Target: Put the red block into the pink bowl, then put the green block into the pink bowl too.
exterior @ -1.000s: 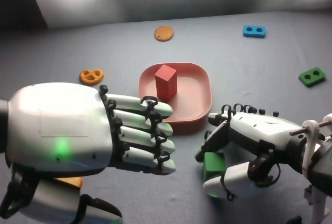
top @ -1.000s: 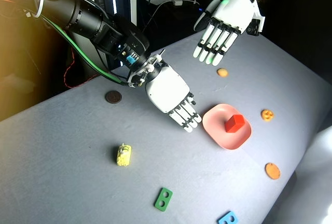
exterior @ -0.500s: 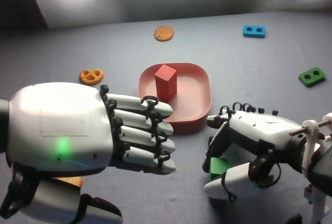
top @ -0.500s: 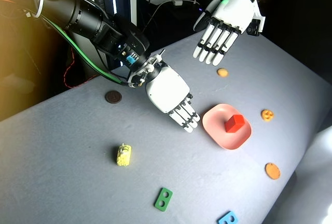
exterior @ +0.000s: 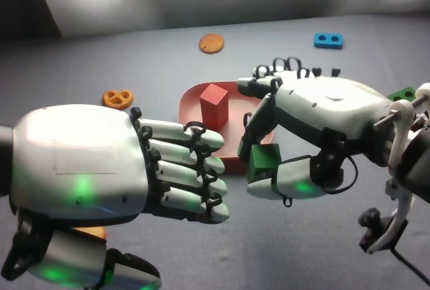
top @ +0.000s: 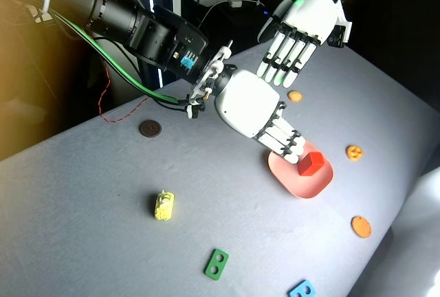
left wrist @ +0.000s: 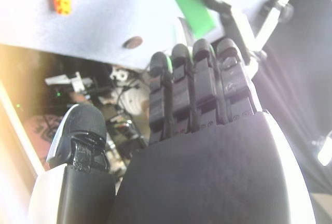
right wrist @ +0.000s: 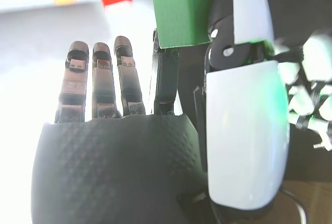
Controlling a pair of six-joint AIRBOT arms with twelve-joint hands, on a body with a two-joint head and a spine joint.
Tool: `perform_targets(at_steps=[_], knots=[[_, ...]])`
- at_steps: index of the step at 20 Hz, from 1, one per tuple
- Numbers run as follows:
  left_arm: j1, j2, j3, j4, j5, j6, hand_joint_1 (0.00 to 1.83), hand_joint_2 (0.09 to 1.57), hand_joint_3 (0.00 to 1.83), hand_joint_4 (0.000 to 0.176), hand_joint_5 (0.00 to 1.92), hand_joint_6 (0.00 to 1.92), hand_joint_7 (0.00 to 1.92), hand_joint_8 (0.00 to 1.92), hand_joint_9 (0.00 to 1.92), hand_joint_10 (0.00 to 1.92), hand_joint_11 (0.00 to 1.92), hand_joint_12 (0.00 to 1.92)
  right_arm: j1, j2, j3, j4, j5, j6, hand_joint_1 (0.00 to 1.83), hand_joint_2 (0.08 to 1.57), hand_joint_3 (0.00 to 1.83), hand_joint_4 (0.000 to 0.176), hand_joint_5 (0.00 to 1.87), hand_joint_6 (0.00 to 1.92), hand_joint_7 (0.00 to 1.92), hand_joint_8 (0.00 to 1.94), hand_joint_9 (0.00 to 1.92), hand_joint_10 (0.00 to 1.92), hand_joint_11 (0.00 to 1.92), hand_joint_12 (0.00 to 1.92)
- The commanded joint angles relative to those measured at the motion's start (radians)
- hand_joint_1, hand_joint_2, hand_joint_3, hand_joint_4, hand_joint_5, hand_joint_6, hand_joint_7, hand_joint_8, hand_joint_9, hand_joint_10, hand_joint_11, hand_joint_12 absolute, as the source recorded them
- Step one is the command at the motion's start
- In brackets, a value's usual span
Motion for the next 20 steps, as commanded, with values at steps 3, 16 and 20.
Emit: perform_targets(at_steps=[3, 16, 20], knots=[[-0.016, 0.004, -0.002, -0.054, 0.038, -0.002, 0.04, 1.38, 0.00, 0.000, 0.33, 0.00, 0.28, 0.00, 0.17, 0.01, 0.00, 0.05, 0.027, -0.008, 0.056, -0.045, 0.032, 0.006, 1.12, 1.02, 0.00, 0.051, 1.18, 0.65, 0.18, 0.00, 0.00, 0.00, 0.00, 0.00], [-0.017, -0.005, -0.001, -0.054, 0.038, -0.005, 0.12, 1.35, 0.00, 0.000, 0.32, 0.01, 0.26, 0.01, 0.16, 0.01, 0.02, 0.01, 0.085, -0.161, 0.309, -0.055, -0.023, -0.017, 1.12, 1.02, 0.00, 0.065, 1.20, 0.62, 0.19, 0.00, 0.00, 0.00, 0.00, 0.00], [-0.019, -0.005, 0.000, -0.054, 0.038, -0.005, 0.06, 1.36, 0.00, 0.000, 0.31, 0.00, 0.25, 0.00, 0.15, 0.00, 0.01, 0.01, 0.085, -0.180, 0.333, -0.060, -0.023, -0.017, 1.13, 1.03, 0.00, 0.010, 1.17, 0.67, 0.21, 0.00, 0.00, 0.00, 0.00, 0.00]])
